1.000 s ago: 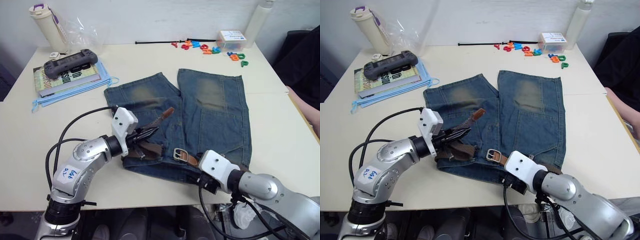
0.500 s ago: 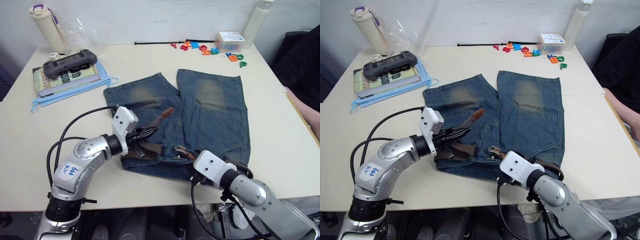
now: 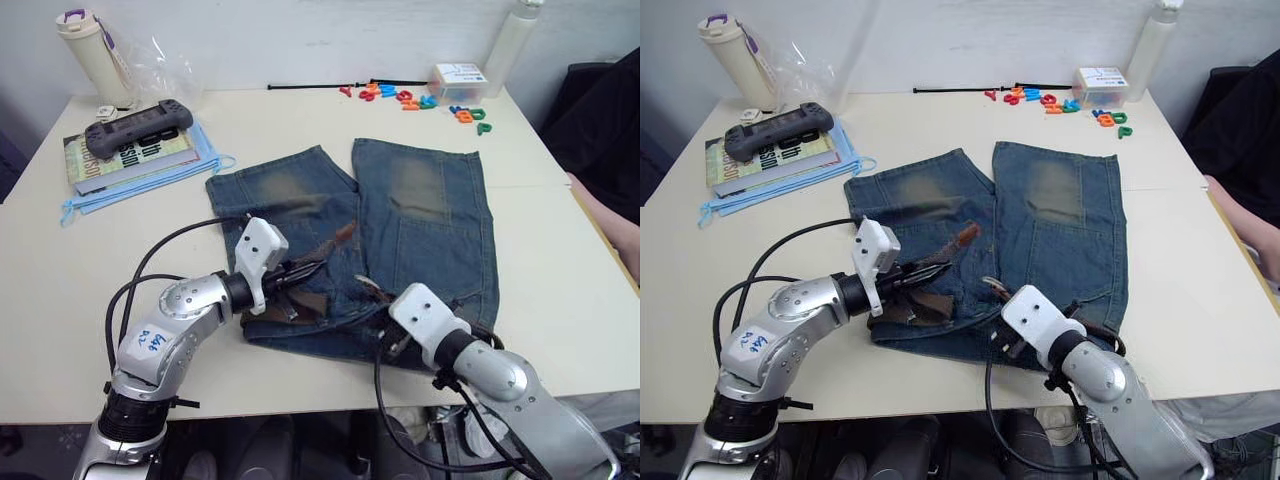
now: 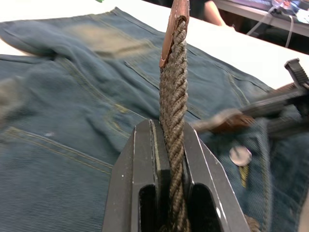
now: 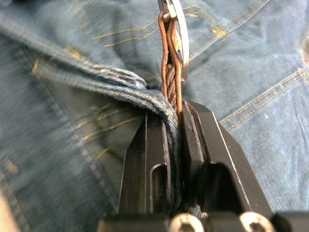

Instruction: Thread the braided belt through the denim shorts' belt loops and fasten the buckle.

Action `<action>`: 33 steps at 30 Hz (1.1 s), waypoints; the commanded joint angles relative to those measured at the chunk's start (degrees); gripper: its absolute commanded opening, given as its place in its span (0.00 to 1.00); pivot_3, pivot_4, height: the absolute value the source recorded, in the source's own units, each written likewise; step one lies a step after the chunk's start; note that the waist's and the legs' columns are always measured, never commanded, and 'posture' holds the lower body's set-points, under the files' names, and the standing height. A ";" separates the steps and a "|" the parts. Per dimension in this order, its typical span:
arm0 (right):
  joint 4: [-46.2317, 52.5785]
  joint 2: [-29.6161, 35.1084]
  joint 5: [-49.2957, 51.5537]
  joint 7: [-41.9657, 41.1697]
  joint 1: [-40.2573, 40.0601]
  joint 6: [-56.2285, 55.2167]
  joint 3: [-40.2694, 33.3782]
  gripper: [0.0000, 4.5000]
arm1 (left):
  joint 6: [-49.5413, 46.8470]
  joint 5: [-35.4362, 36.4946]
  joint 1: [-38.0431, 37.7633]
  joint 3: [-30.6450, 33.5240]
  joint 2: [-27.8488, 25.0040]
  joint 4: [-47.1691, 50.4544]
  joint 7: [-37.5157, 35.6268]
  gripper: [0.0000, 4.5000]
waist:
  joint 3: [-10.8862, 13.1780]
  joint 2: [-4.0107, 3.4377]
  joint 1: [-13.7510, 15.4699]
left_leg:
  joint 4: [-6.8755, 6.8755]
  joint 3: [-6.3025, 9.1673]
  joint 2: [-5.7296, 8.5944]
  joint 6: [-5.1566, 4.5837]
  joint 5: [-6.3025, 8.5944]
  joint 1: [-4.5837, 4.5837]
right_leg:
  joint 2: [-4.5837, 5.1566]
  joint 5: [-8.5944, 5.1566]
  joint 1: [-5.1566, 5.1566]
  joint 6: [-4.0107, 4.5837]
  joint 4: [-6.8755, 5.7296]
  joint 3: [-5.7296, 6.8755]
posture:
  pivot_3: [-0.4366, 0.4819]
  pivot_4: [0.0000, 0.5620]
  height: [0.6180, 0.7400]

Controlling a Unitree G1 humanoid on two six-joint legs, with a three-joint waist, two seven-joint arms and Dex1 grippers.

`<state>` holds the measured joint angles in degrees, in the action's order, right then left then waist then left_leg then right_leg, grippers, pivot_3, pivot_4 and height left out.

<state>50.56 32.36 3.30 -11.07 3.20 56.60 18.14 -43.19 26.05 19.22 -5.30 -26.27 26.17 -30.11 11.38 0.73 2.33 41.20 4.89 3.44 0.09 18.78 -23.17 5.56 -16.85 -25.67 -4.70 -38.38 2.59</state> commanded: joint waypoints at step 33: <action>8.49 -9.17 -0.01 4.88 8.21 12.61 3.24 0.01 | -9.36 -6.64 4.36 -9.25 1.53 -1.89 2.15 0.00 | -0.03 0.04 -1.10 | 0.04 -0.79 0.08 0.03 -0.01 -0.10 | -0.03 -0.08 -0.86 0.04 -0.93 -0.91 | 0.48 0.27 0.34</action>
<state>50.56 22.76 2.57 -5.13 10.48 70.26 20.37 -53.60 19.71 22.53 -14.00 -25.49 23.72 -27.70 11.35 0.77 1.23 41.24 4.09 3.52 0.13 18.77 -23.27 5.53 -16.93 -26.53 -4.67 -39.31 1.68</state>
